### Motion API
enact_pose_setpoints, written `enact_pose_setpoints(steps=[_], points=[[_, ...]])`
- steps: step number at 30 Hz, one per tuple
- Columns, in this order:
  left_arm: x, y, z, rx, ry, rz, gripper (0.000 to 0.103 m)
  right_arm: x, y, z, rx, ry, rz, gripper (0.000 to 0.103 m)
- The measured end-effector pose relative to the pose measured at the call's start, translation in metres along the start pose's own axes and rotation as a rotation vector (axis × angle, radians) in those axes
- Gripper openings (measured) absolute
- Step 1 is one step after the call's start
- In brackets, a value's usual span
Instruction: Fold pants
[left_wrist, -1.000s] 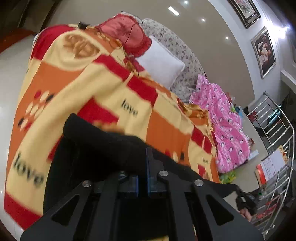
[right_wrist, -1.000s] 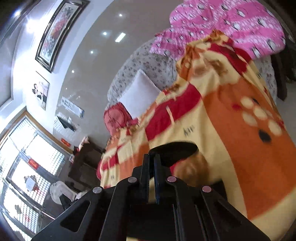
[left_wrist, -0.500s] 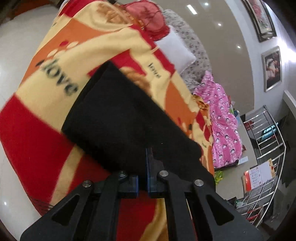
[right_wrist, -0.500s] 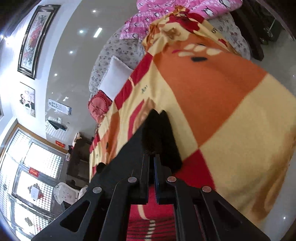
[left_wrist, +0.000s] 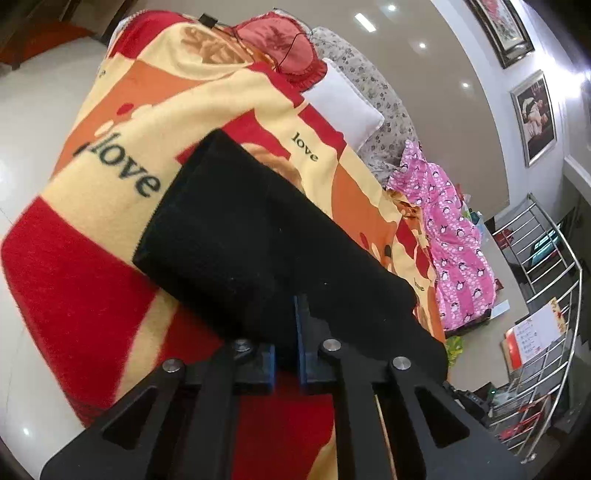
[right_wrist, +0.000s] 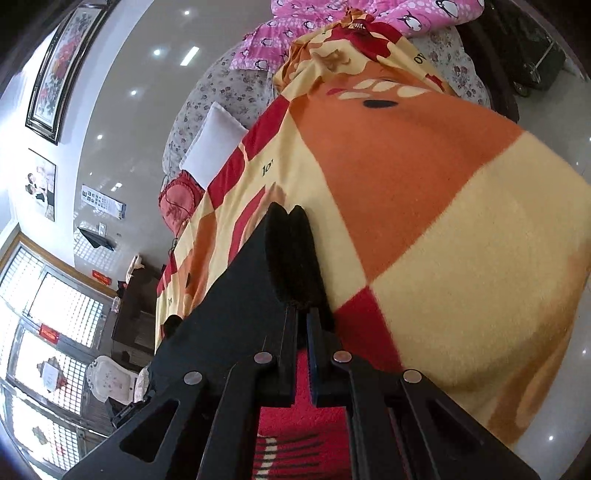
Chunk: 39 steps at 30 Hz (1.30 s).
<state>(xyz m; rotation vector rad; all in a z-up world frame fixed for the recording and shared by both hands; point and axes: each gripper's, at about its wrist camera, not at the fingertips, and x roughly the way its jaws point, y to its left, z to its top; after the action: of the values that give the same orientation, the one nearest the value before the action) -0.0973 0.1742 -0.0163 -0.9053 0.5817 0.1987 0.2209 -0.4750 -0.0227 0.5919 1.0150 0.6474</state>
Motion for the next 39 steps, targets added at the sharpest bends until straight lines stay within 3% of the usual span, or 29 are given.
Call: enact_pose_setpoints(steps=[4,6,9,11,13,16,20,23,27,30,32,33,35,39], points=[[-0.025,-0.007,-0.003,0.074,-0.138,0.126,0.022,-0.002,0.01,0.001,-0.042,-0.009,-0.048,0.004],[-0.046,-0.011,-0.005,0.123,-0.279,0.251,0.031,-0.008,0.017,0.002,-0.088,-0.034,-0.099,0.01],[-0.072,-0.019,-0.011,0.165,-0.464,0.417,0.031,-0.026,0.034,0.004,-0.17,-0.115,-0.195,0.01],[-0.08,-0.025,-0.013,0.193,-0.519,0.421,0.031,-0.041,0.06,0.002,-0.285,-0.213,-0.287,0.011],[-0.073,-0.036,-0.016,0.259,-0.506,0.391,0.037,-0.043,0.096,-0.004,-0.43,-0.27,-0.316,0.017],[-0.045,-0.042,-0.018,0.314,-0.409,0.341,0.039,-0.014,0.165,-0.022,-0.645,-0.207,-0.161,0.04],[-0.005,-0.037,-0.027,0.338,-0.275,0.348,0.039,0.048,0.236,-0.045,-0.784,-0.08,0.035,0.04],[0.002,-0.038,-0.04,0.4,-0.304,0.38,0.04,0.107,0.271,-0.068,-0.838,0.022,0.129,0.04],[0.002,-0.042,-0.04,0.399,-0.292,0.386,0.041,0.181,0.293,-0.101,-0.869,0.15,0.131,0.038],[0.002,-0.042,-0.042,0.405,-0.297,0.384,0.041,0.225,0.294,-0.108,-0.92,0.183,-0.001,0.027],[0.005,-0.04,-0.04,0.408,-0.299,0.382,0.042,0.243,0.28,-0.101,-0.867,0.243,-0.048,0.014],[0.005,-0.039,-0.04,0.406,-0.3,0.378,0.042,0.244,0.275,-0.095,-0.833,0.231,-0.052,0.002],[0.008,-0.039,-0.038,0.402,-0.301,0.372,0.042,0.247,0.266,-0.083,-0.751,0.245,-0.043,0.0],[0.004,-0.04,-0.036,0.375,-0.286,0.374,0.042,0.246,0.265,-0.083,-0.729,0.263,-0.047,0.0]])
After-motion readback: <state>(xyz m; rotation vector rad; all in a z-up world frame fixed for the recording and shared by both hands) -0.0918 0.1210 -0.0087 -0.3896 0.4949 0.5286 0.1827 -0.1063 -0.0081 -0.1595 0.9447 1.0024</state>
